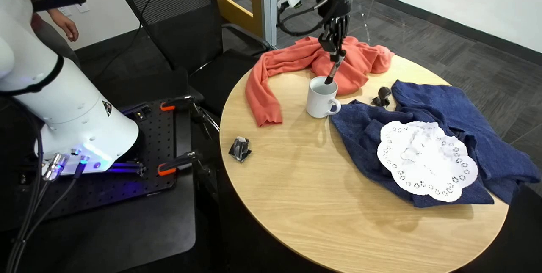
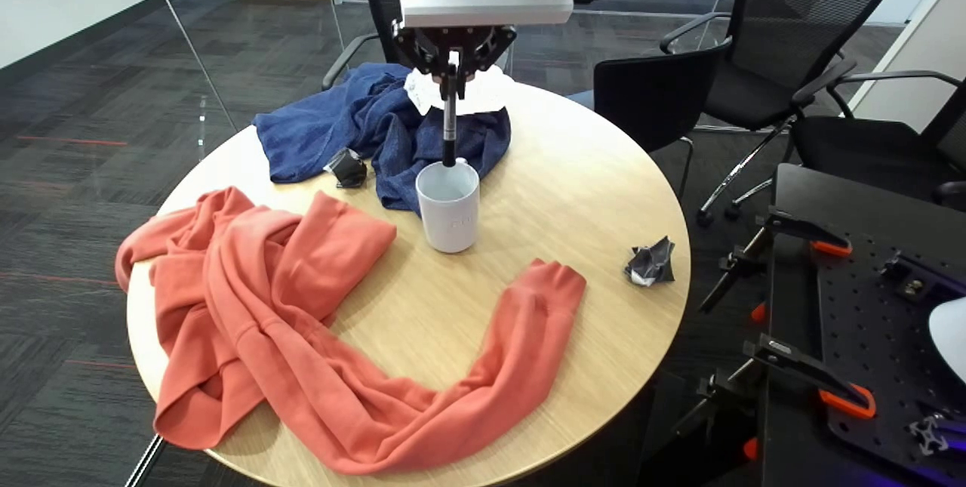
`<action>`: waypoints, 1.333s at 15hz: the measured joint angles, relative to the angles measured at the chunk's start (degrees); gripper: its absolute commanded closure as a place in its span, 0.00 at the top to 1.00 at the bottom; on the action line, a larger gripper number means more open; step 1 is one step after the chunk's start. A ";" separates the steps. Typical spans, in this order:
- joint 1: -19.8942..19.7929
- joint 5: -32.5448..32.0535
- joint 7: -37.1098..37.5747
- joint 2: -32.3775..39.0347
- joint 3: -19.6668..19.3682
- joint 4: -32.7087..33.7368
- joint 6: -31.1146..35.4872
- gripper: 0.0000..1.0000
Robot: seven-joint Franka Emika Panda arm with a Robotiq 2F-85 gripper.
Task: Remove the marker from the mug.
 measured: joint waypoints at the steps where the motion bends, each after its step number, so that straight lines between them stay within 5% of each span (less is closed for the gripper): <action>1: -0.30 -0.22 0.41 -1.61 0.00 -1.01 0.05 0.04; 12: -7.73 0.19 5.31 -7.70 0.40 -7.30 -2.83 0.04; 20: -13.97 12.39 1.77 -1.11 2.78 -7.64 -8.47 0.04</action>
